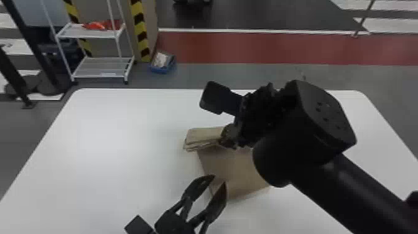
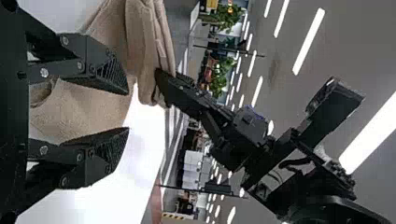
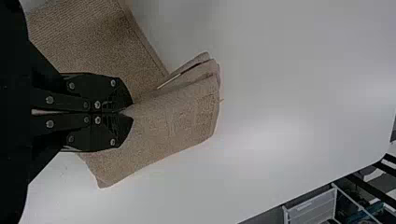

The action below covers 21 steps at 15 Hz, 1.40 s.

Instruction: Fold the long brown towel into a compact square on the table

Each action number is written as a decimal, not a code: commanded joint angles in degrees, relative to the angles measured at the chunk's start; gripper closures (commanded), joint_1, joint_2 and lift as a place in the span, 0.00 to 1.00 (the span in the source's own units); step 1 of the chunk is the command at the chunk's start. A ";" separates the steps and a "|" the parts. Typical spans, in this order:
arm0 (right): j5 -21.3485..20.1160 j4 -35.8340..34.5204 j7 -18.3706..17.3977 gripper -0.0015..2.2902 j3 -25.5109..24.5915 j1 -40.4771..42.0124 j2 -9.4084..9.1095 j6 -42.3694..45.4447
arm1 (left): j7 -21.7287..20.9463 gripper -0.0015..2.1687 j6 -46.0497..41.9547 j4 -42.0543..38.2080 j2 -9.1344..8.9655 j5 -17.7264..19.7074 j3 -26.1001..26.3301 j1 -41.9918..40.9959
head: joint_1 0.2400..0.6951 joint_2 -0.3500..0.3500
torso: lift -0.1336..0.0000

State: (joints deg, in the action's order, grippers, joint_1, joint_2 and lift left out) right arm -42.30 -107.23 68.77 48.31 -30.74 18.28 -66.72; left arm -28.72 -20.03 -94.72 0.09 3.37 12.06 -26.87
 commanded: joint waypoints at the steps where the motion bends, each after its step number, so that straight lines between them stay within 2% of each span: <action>1: -0.50 -0.09 -0.04 0.58 -0.06 0.15 -0.61 -0.75 | 0.16 0.99 0.12 1.55 0.35 -0.91 2.36 0.86 | 1.00 0.45 | 0.08; 4: -0.68 -0.35 -0.04 0.58 -0.06 0.33 -0.87 -1.10 | 0.16 0.99 4.52 3.57 0.35 -1.96 4.99 3.67 | 1.00 0.42 | 0.08; 8: -0.33 -1.23 -0.04 0.58 -0.41 0.33 0.00 -2.50 | 0.51 0.99 14.01 6.83 0.08 -3.37 7.19 7.80 | 1.00 0.34 | 0.08; 10: -0.24 -1.76 0.05 0.58 -0.41 0.50 0.62 -2.50 | 1.65 0.99 14.19 7.26 0.17 -3.54 7.63 8.68 | 1.00 0.32 | 0.08; 13: -0.06 -1.76 0.05 0.58 -0.50 0.50 1.24 -2.50 | 0.68 0.99 15.42 3.57 0.96 -2.75 6.93 7.27 | 1.00 0.31 | 0.08; 17: -0.06 -1.76 0.05 0.58 -0.50 0.59 1.24 -2.50 | 0.68 0.99 16.12 -0.38 1.14 -2.93 7.10 5.69 | 1.00 0.31 | 0.08; 21: -0.15 -1.58 0.05 0.58 -0.50 0.50 1.24 -2.50 | 1.04 0.99 21.04 -4.86 1.84 -3.63 7.02 5.08 | 1.00 0.31 | 0.08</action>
State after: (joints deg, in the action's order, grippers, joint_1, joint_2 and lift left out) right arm -42.41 -108.88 68.80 47.75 -30.22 19.51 -69.22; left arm -27.74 -0.59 -98.22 1.86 0.08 19.09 -21.63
